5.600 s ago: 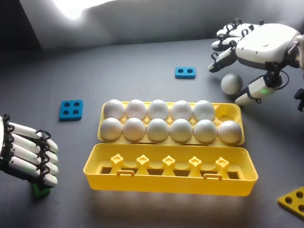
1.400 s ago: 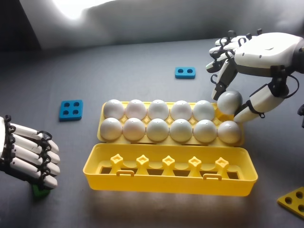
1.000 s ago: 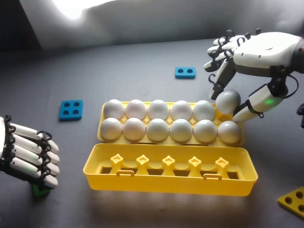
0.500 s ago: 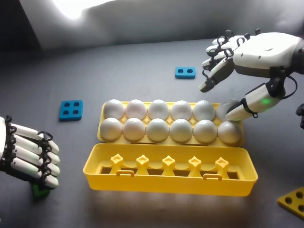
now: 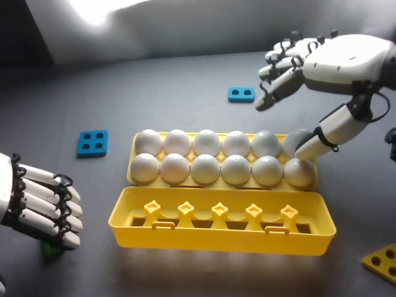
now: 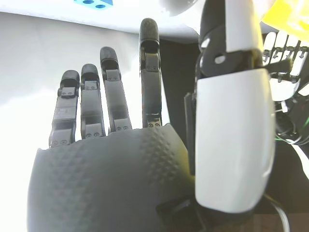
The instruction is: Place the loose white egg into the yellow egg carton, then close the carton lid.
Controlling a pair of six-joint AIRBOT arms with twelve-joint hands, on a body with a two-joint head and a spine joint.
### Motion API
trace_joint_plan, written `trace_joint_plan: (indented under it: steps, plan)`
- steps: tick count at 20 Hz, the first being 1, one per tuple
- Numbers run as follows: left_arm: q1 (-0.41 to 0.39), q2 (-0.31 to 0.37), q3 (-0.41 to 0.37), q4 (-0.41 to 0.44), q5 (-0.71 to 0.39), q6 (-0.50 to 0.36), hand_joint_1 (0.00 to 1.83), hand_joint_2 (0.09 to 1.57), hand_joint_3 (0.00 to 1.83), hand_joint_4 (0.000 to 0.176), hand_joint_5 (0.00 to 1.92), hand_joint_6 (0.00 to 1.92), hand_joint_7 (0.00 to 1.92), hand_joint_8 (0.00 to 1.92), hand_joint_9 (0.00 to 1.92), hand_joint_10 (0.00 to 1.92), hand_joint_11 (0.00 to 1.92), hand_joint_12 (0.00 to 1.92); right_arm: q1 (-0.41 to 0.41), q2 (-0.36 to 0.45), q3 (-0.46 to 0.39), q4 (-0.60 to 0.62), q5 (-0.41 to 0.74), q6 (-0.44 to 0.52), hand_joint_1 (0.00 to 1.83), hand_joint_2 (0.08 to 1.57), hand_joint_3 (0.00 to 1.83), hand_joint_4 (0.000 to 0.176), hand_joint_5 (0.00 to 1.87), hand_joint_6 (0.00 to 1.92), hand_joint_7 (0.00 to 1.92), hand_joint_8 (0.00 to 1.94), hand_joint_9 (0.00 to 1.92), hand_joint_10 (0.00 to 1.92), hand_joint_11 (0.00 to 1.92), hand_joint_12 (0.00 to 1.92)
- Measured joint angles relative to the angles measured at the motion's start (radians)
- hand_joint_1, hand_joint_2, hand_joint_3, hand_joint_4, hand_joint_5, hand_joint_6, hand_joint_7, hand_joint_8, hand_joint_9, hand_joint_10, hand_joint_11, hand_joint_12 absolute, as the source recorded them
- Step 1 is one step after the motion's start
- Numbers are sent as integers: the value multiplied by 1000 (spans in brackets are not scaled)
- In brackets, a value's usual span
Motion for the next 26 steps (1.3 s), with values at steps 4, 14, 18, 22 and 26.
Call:
trace_joint_plan:
  steps: [4,14,18,22,26]
  plan:
    - [0,-4,0,-1,21,-20,0,1228,0,0,313,3,254,1,185,3,0,405,31,41,-1,-54,22,4,670,764,0,165,345,0,138,0,18,6,0,0]
    - [0,-19,-39,-8,86,-23,0,1233,0,0,315,2,262,4,195,7,0,450,146,229,-51,-594,157,539,475,827,5,0,0,0,6,2,0,0,0,0]
    - [0,-22,-48,-4,96,-22,0,1232,0,0,299,3,257,4,185,7,0,419,146,329,-148,-787,123,668,566,817,0,0,0,0,0,0,0,0,0,0]
    - [0,-32,-57,-8,114,-21,0,1236,0,0,287,1,234,1,161,2,0,357,122,373,-178,-792,106,695,573,808,0,0,66,20,41,14,18,7,48,23]
    - [0,-32,-80,-13,127,-19,0,1236,0,0,293,1,229,1,155,0,0,363,122,381,-205,-801,69,697,539,807,0,0,46,7,29,6,6,2,27,17]
